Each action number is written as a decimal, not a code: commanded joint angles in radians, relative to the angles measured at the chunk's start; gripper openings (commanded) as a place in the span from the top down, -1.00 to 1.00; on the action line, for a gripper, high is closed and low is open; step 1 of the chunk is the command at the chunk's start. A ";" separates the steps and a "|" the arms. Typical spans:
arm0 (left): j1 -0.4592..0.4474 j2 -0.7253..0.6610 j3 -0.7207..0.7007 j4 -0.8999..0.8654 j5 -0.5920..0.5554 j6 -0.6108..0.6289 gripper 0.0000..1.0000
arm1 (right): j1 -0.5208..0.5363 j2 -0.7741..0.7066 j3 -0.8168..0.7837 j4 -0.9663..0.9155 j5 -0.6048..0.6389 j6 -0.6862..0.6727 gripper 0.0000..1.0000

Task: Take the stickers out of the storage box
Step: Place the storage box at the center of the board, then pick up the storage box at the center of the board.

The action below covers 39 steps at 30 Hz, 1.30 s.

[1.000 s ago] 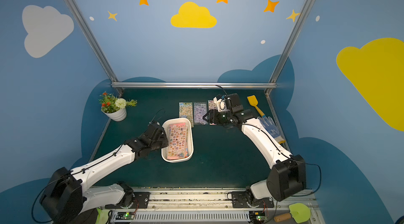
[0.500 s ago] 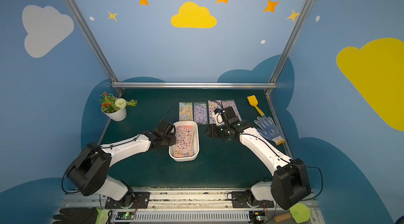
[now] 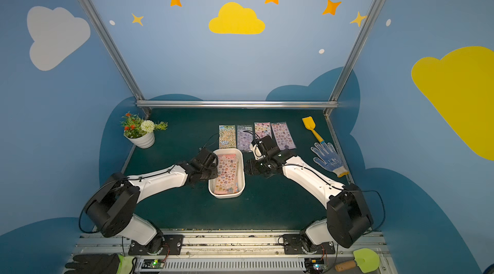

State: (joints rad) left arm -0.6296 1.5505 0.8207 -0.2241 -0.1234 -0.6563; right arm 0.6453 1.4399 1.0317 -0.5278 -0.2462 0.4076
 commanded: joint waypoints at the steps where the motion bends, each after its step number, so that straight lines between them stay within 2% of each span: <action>1: -0.003 -0.057 0.004 -0.011 -0.032 0.001 0.15 | 0.012 0.019 0.051 0.000 0.022 -0.012 -0.14; 4: -0.004 -0.115 -0.003 -0.030 -0.043 0.011 -0.15 | 0.025 0.034 0.078 -0.018 0.039 -0.016 -0.16; 8: -0.004 -0.222 -0.016 -0.076 -0.045 0.020 -0.42 | 0.047 0.062 0.116 -0.031 0.060 -0.007 -0.19; 13: -0.015 -0.403 -0.071 -0.122 -0.038 0.005 -0.59 | 0.102 0.118 0.181 -0.074 0.140 -0.006 -0.18; 21: -0.015 -0.676 -0.151 -0.227 -0.047 -0.020 -0.59 | 0.143 0.221 0.212 -0.112 0.246 0.013 -0.01; 28: -0.014 -0.780 -0.175 -0.304 -0.062 -0.008 -0.58 | 0.153 0.299 0.187 -0.080 0.245 0.029 0.16; 33: -0.015 -0.846 -0.163 -0.355 -0.051 0.009 -0.57 | 0.154 0.348 0.192 -0.052 0.237 0.031 0.37; 39: -0.013 -0.896 -0.134 -0.419 -0.105 0.025 -0.57 | 0.157 0.387 0.228 -0.042 0.229 0.023 0.55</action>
State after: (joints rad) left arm -0.6426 0.6704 0.6514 -0.5831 -0.1947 -0.6559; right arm 0.7956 1.8198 1.2285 -0.5793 -0.0212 0.4335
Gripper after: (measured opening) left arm 0.784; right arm 0.241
